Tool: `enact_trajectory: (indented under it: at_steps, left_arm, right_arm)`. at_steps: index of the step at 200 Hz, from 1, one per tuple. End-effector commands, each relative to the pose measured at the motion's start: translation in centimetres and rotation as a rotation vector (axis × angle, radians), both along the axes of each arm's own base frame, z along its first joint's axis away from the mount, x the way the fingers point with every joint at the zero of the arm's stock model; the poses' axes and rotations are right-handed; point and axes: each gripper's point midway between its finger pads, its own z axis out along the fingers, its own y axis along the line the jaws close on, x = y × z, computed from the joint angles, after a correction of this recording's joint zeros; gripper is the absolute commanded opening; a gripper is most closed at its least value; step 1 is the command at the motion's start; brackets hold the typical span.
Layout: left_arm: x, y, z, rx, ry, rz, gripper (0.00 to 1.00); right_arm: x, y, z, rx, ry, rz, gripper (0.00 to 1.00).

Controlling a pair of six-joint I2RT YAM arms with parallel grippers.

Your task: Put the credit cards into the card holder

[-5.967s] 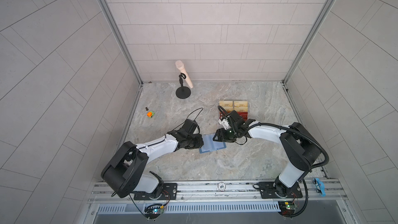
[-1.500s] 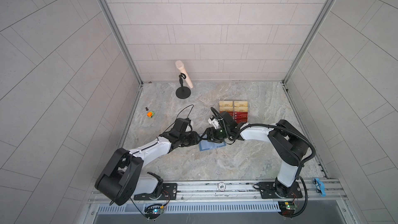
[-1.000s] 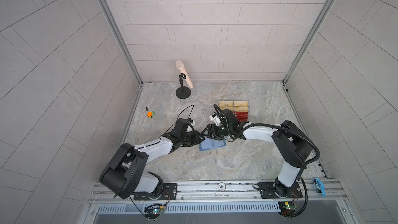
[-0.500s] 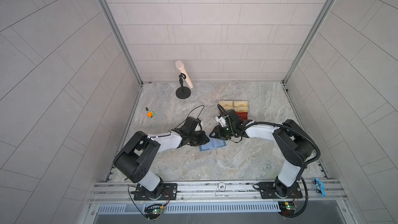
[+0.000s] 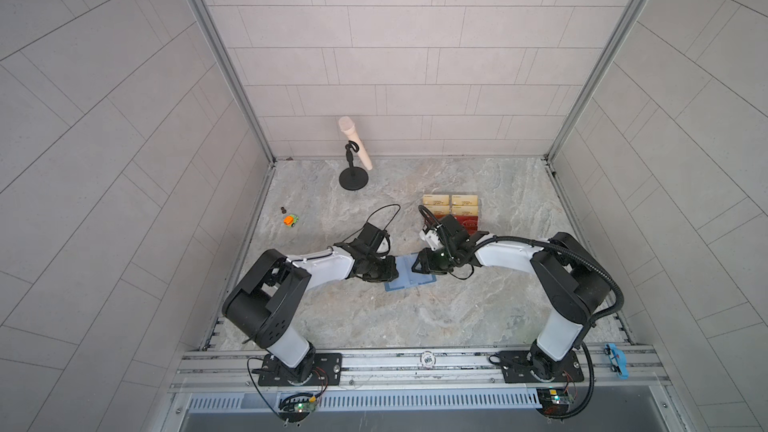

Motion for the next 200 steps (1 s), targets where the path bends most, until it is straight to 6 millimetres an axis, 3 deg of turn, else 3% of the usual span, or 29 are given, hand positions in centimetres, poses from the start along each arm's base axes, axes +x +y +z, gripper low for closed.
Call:
enact_trajectory:
  at_steps: [1, 73, 100, 124, 144, 170, 200]
  left_arm:
    - [-1.4, 1.7, -2.0, 0.109, 0.067, -0.033, 0.17]
    - [-0.5, 1.9, -1.1, 0.175, 0.054, -0.073, 0.19]
    - [0.7, 0.5, 0.9, 0.126, 0.029, -0.074, 0.23]
    - [1.6, 0.1, 1.8, 0.139, 0.01, -0.081, 0.25]
    - [2.2, -0.2, 2.6, 0.122, -0.007, -0.059, 0.26]
    - [2.4, -0.1, 2.9, 0.127, -0.015, -0.035, 0.25]
    - [1.9, 0.9, 3.2, 0.116, -0.049, 0.025, 0.25]
  right_arm:
    - [-2.1, -1.2, -1.0, -0.073, 0.057, 0.005, 0.45]
    - [-5.0, -0.7, -0.8, -0.016, 0.118, -0.014, 0.44]
    - [-4.9, 1.7, 1.9, 0.087, 0.114, 0.003, 0.42]
    - [-3.4, 2.1, 5.4, 0.092, 0.037, 0.023, 0.42]
    - [-0.9, 1.8, 7.7, 0.053, -0.043, 0.055, 0.43]
    - [1.9, 1.9, 7.9, -0.011, -0.09, 0.101, 0.43]
    - [5.1, 1.8, 6.4, -0.085, -0.13, 0.119, 0.41]
